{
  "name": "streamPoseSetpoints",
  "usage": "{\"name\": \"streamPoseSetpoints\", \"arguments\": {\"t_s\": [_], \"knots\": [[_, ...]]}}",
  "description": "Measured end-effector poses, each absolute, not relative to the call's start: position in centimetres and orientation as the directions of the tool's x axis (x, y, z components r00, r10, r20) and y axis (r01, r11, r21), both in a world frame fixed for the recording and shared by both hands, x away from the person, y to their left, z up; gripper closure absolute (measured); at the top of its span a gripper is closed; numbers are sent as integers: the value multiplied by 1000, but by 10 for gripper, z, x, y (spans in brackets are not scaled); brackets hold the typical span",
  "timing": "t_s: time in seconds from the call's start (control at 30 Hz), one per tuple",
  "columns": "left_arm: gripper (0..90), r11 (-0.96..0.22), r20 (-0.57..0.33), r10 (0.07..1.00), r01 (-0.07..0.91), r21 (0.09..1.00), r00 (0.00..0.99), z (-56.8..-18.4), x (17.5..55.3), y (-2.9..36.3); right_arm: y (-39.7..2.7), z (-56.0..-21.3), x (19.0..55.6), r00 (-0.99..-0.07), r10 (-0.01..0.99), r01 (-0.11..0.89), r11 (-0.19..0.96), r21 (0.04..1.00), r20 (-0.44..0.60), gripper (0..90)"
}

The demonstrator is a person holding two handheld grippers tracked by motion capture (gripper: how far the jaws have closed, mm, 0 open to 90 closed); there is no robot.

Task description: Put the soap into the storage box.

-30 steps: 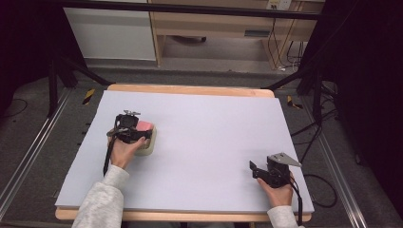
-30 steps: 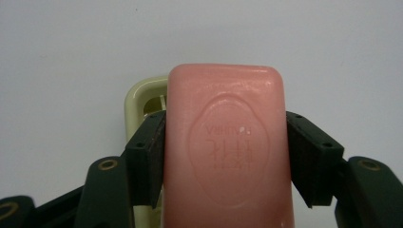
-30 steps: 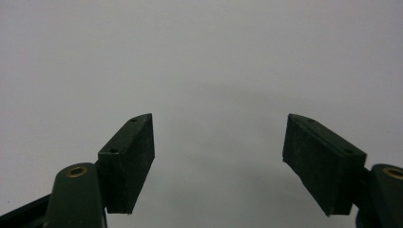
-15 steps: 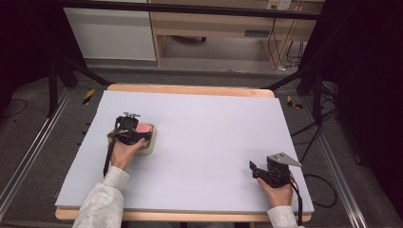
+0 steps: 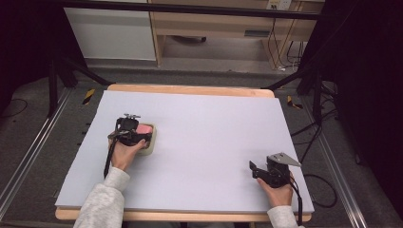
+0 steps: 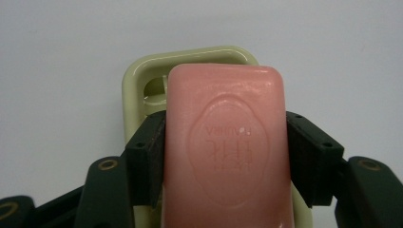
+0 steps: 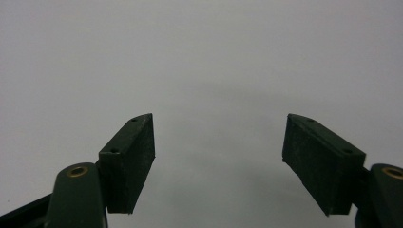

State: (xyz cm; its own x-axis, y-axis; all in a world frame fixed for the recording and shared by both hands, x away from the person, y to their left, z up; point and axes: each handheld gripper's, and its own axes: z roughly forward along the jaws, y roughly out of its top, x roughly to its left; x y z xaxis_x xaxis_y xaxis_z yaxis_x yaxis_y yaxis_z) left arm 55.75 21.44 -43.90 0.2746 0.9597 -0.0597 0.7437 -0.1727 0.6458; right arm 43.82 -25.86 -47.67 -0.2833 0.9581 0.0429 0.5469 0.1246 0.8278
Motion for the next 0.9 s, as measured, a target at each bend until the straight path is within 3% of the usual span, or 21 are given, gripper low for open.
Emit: {"name": "streamPoseSetpoints", "arguments": {"t_s": [0.9], "knots": [[371, -174, -46, 964, 753, 634, 262, -446, 559, 214, -258, -477, 438, -287, 957, 544, 129, 829, 40, 261]]}}
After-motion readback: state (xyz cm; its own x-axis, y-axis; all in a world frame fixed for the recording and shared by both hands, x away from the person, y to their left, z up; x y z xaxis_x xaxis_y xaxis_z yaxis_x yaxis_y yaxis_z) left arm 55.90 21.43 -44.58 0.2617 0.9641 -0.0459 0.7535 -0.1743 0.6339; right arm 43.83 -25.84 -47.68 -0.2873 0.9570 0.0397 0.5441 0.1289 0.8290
